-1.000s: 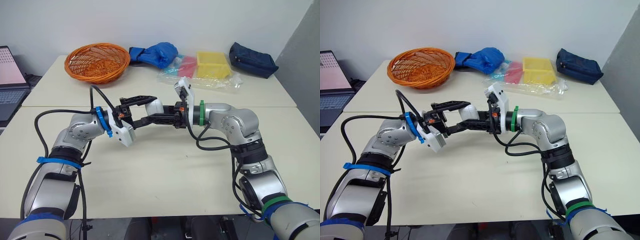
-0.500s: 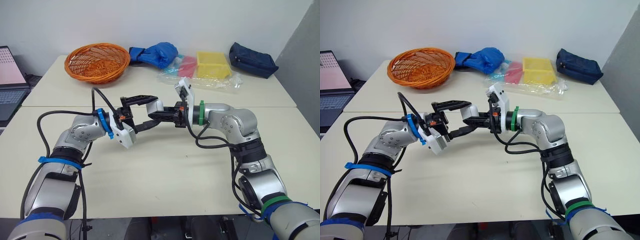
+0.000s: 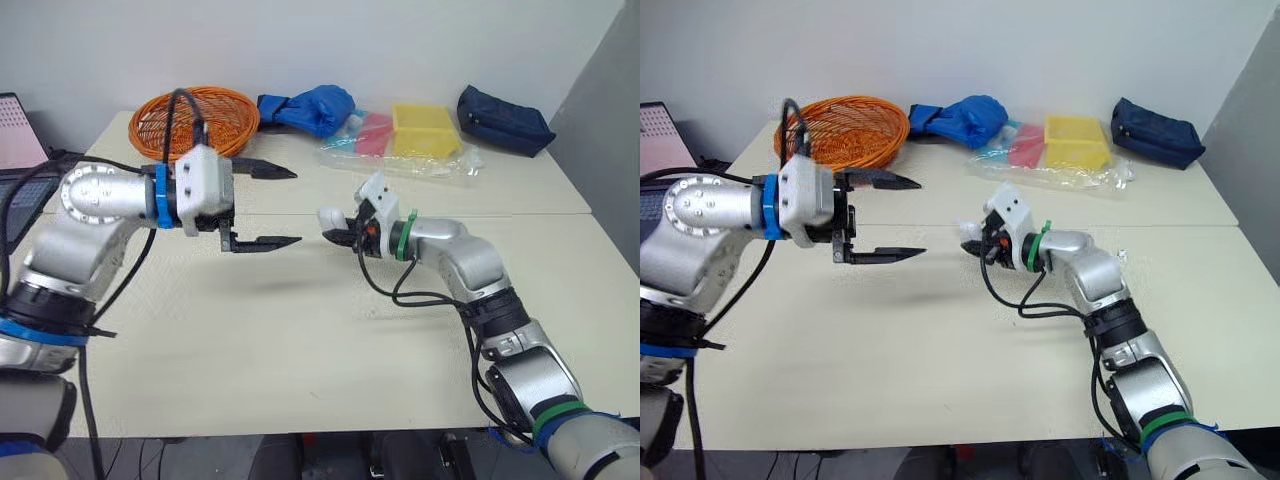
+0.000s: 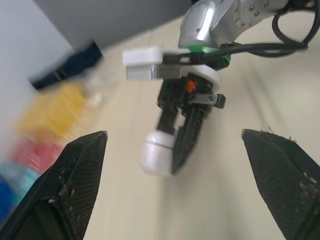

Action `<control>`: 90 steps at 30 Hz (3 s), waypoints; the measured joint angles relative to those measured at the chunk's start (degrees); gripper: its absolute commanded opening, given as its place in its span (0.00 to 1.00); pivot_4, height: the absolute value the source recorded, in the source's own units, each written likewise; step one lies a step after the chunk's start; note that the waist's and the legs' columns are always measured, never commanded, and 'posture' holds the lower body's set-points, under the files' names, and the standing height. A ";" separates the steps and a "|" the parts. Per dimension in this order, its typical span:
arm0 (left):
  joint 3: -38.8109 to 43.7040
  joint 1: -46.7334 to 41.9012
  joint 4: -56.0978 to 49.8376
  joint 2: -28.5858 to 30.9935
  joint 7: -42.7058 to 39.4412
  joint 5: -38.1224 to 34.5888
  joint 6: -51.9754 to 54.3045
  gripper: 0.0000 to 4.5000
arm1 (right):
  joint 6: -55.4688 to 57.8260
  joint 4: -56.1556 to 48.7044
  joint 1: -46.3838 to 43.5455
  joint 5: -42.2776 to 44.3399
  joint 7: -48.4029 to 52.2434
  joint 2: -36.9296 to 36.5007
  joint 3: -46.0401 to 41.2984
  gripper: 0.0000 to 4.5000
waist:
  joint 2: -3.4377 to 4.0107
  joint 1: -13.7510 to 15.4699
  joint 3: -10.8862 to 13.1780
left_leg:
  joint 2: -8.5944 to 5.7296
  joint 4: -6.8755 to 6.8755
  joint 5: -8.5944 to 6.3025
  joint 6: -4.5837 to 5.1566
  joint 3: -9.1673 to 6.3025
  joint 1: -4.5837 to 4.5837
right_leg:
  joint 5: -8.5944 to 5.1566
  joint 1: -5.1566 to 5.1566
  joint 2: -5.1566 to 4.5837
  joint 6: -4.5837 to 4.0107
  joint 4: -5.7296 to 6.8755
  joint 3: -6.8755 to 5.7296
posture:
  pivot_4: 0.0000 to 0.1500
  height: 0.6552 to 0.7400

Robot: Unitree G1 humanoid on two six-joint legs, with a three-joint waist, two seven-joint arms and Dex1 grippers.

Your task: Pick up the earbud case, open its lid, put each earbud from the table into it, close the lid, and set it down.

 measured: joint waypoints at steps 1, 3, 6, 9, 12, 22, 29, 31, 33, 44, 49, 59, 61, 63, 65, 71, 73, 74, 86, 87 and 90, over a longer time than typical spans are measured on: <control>-1.71 -3.01 1.04 0.35 -2.90 2.09 3.69 1.00 | -0.97 -0.15 0.05 -0.56 0.32 -0.16 0.18 0.19 | 0.00 0.03 0.00 | 0.02 0.02 0.00 0.00 -0.02 0.00 | 0.00 0.01 0.06 0.00 0.01 -0.04 | 1.00 1.00; -4.97 -8.92 4.14 0.20 -8.71 7.70 6.57 1.00 | -2.35 -0.66 -0.03 -1.94 1.17 -0.04 1.55 0.19 | 0.00 0.12 0.00 | 0.03 0.04 0.00 0.00 -0.05 0.02 | -0.01 0.01 0.12 -0.02 0.02 -0.08 | 1.00 1.00; -6.18 -13.77 11.96 -5.40 -13.76 15.64 0.50 0.91 | -3.06 -2.30 0.03 -2.44 2.70 0.86 3.28 0.19 | 0.03 0.52 0.00 | 0.05 0.03 0.00 0.00 -0.03 0.04 | -0.04 0.00 0.12 -0.09 0.04 -0.08 | 1.00 1.00; -6.92 -14.15 18.02 -10.54 -16.56 19.38 -2.35 0.72 | -2.88 -4.08 0.04 -2.48 3.56 1.58 4.11 0.19 | 0.02 0.50 0.01 | 0.07 0.05 0.00 0.00 0.01 -0.04 | -0.04 -0.07 0.12 -0.10 0.04 -0.01 | 1.00 1.00; -7.20 -14.56 21.70 -11.48 -19.78 23.73 -5.52 0.51 | -3.00 -4.76 0.12 -4.15 3.82 0.90 4.99 0.19 | 0.02 0.41 0.01 | 0.08 0.05 0.00 0.00 0.07 -0.06 | -0.04 -0.12 0.12 -0.12 0.04 0.04 | 1.00 1.00; -6.58 -17.42 27.87 -17.58 -21.13 30.87 -11.34 0.51 | -2.29 -7.85 0.19 -7.03 3.70 1.38 6.98 0.19 | 0.02 0.67 0.00 | 0.05 0.10 0.00 0.00 0.01 -0.11 | -0.05 -0.12 0.05 -0.12 0.07 0.08 | 1.00 1.00; -6.20 -17.37 27.25 -17.65 -21.22 33.30 -11.37 0.51 | -1.94 -7.98 0.08 -9.33 3.54 0.74 8.15 0.19 | 0.02 0.66 0.00 | 0.06 0.10 0.00 0.00 -0.05 -0.12 | -0.04 -0.11 0.05 -0.13 0.10 0.09 | 1.00 1.00; -6.19 -17.26 26.82 -18.00 -20.96 33.92 -11.19 0.51 | -1.94 -8.00 -0.13 -10.27 3.58 0.71 8.39 0.19 | 0.02 0.66 0.00 | 0.05 0.13 0.00 0.00 -0.05 -0.12 | -0.04 -0.10 0.05 -0.13 0.10 0.08 | 1.00 1.00; -6.19 -17.01 26.20 -18.57 -20.29 34.46 -11.11 0.51 | -1.94 -8.00 -0.35 -10.77 3.62 0.77 8.39 0.19 | 0.02 0.66 0.00 | 0.05 0.17 0.00 0.00 -0.05 -0.13 | -0.04 -0.09 0.04 -0.12 0.10 0.09 | 1.00 1.00; -6.08 -15.24 25.09 -19.27 -19.88 35.33 -10.26 0.51 | -1.75 -8.00 -0.67 -10.83 3.63 1.93 8.39 0.19 | 0.02 0.65 0.00 | 0.05 0.34 0.00 0.00 -0.10 -0.15 | -0.04 -0.07 0.04 -0.14 0.23 0.07 | 1.00 1.00; -6.05 -15.25 25.09 -19.63 -19.71 35.56 -10.27 0.51 | -1.67 -8.00 -0.69 -10.86 3.67 1.98 8.39 0.19 | 0.02 0.65 0.00 | 0.05 0.63 -0.01 0.01 -0.11 -0.16 | -0.05 -0.08 0.04 -0.12 0.52 0.08 | 1.00 1.00; -6.05 -15.24 25.02 -20.01 -20.14 35.59 -10.28 0.18 | -1.44 -8.00 -0.85 -10.91 3.48 1.66 8.14 0.19 | 0.02 0.64 0.00 | 0.03 0.76 0.00 0.01 -0.15 -0.04 | -0.05 -0.08 0.05 -0.13 0.90 0.08 | 1.00 1.00; -6.05 -15.24 25.01 -20.05 -20.14 35.65 -10.35 0.17 | -1.34 -8.00 -0.87 -10.89 3.56 1.57 8.13 0.19 | 0.02 0.61 0.00 | 0.03 0.75 0.00 0.01 -0.12 -0.04 | -0.05 -0.08 0.05 -0.12 0.90 0.09 | 1.00 1.00; -6.05 -15.24 25.01 -20.09 -20.14 35.72 -10.35 0.17 | -1.22 -8.00 -0.88 -10.88 3.57 1.56 8.13 0.19 | 0.02 0.61 0.00 | 0.03 0.75 0.00 0.01 -0.13 -0.04 | -0.06 -0.08 0.05 -0.13 0.89 0.09 | 1.00 1.00; -6.05 -15.24 24.99 -20.09 -20.14 35.75 -10.31 0.17 | -1.14 -7.99 -0.91 -10.89 3.59 1.55 8.14 0.19 | 0.02 0.61 0.00 | 0.03 0.75 0.00 0.01 -0.13 -0.05 | -0.06 -0.08 0.05 -0.13 0.88 0.09 | 1.00 1.00; -6.05 -15.05 23.99 -20.10 -19.86 36.32 -9.58 0.17 | -0.65 -7.70 -1.29 -11.07 3.47 1.49 8.14 0.27 | 0.02 0.61 0.00 | 0.03 0.75 0.00 0.01 -0.14 -0.04 | -0.06 -0.08 0.05 -0.13 0.89 0.09 | 1.00 1.00; -5.81 -14.50 22.89 -20.10 -19.50 36.44 -8.65 0.17 | -0.68 -7.51 -1.39 -11.15 3.68 1.34 8.14 0.39 | 0.02 0.61 0.00 | 0.03 0.75 0.00 0.01 -0.14 -0.04 | -0.06 -0.08 0.05 -0.13 0.89 0.09 | 1.00 1.00; -5.67 -14.11 22.34 -20.14 -19.47 36.34 -8.21 0.17 | -0.69 -7.51 -1.39 -11.04 3.92 1.16 8.14 0.46 | 0.02 0.61 0.00 | 0.03 0.75 0.00 0.01 -0.14 -0.04 | -0.06 -0.08 0.05 -0.13 0.89 0.09 | 1.00 1.00; 4.93 -4.57 18.03 -19.83 -17.85 26.73 4.79 0.17 | 1.12 -17.53 2.74 0.60 15.31 -10.67 -1.41 1.00 | 0.02 0.58 0.01 | 0.04 0.74 0.00 0.01 -0.12 -0.04 | -0.07 -0.07 0.04 -0.13 0.86 0.08 | 1.00 1.00; 9.29 -2.15 17.67 -21.33 -14.88 23.40 8.19 0.17 | 2.97 -18.41 3.25 3.53 15.18 -10.75 -4.84 1.00 | 0.02 0.52 0.01 | 0.05 0.76 0.00 0.01 -0.13 -0.04 | -0.07 -0.06 0.00 -0.13 0.89 0.08 | 1.00 1.00; 17.79 3.67 13.06 -26.08 -7.02 16.12 13.97 0.17 | 5.56 -20.28 3.14 8.55 14.75 -10.42 -10.03 1.00 | 0.02 0.53 0.00 | 0.06 0.79 0.00 0.01 -0.21 0.02 | -0.06 0.01 -0.01 -0.13 0.92 0.04 | 1.00 1.00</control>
